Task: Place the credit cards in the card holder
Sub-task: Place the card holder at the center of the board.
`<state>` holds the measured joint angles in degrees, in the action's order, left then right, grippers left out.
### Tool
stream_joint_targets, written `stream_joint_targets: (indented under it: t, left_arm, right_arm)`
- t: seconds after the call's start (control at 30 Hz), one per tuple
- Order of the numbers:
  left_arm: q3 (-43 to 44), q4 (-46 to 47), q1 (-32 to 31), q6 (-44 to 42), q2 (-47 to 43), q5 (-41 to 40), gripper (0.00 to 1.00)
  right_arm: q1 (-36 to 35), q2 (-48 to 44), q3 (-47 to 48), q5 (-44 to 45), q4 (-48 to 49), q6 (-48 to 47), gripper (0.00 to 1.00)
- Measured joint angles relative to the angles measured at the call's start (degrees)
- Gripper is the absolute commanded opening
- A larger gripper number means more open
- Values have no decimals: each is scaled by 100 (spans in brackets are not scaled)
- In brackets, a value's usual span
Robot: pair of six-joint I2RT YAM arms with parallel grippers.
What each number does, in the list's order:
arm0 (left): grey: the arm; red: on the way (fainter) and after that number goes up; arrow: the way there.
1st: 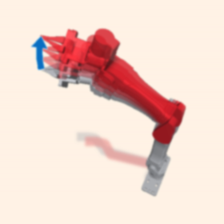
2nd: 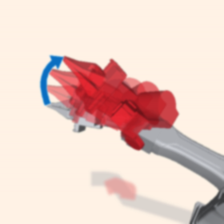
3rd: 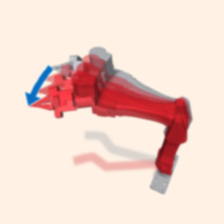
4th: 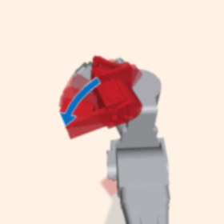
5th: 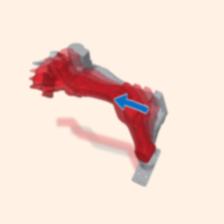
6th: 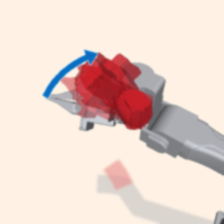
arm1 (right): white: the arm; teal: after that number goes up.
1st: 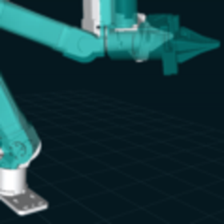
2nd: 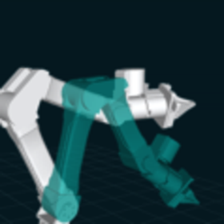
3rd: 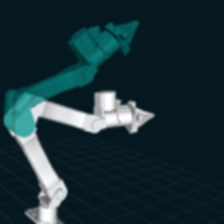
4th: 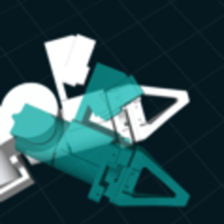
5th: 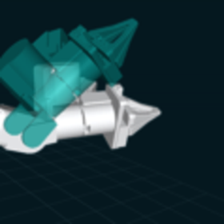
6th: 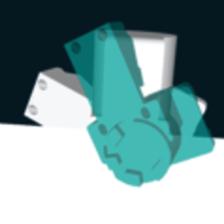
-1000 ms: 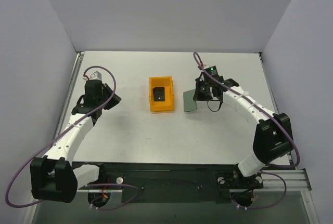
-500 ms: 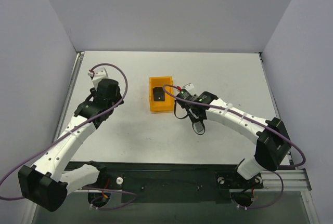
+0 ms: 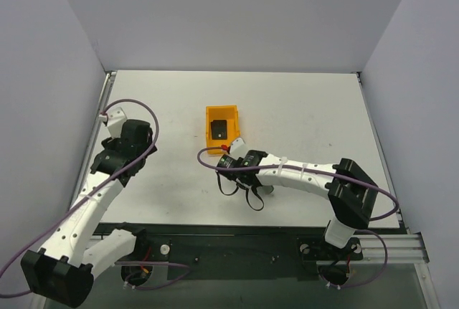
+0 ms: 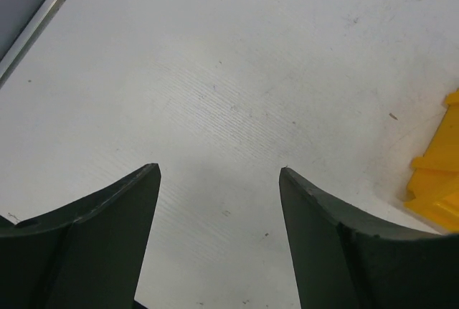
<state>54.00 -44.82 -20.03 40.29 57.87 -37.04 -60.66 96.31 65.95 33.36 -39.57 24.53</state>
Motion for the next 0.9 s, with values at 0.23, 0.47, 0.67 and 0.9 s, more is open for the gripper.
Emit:
stream_joint_targets:
  t: [0.23,0.47,0.67,0.9]
  left_arm:
    - [-83,203,516,-94,-376,627,55]
    - [-83,273,673,-201,-201,1141,45]
    - [-170,595,673,-439,-227,1596,31]
    - [-695,1766,-485,-734,-354,2568,19]
  right_arm:
    - [-525,9,-157,-28,291,109,41]
    - [-1115,0,-205,-774,960,70,47]
    - [-1217,-595,-723,-1530,1624,68,50]
    - [-9,-2312,-1615,-1620,1998,785,50]
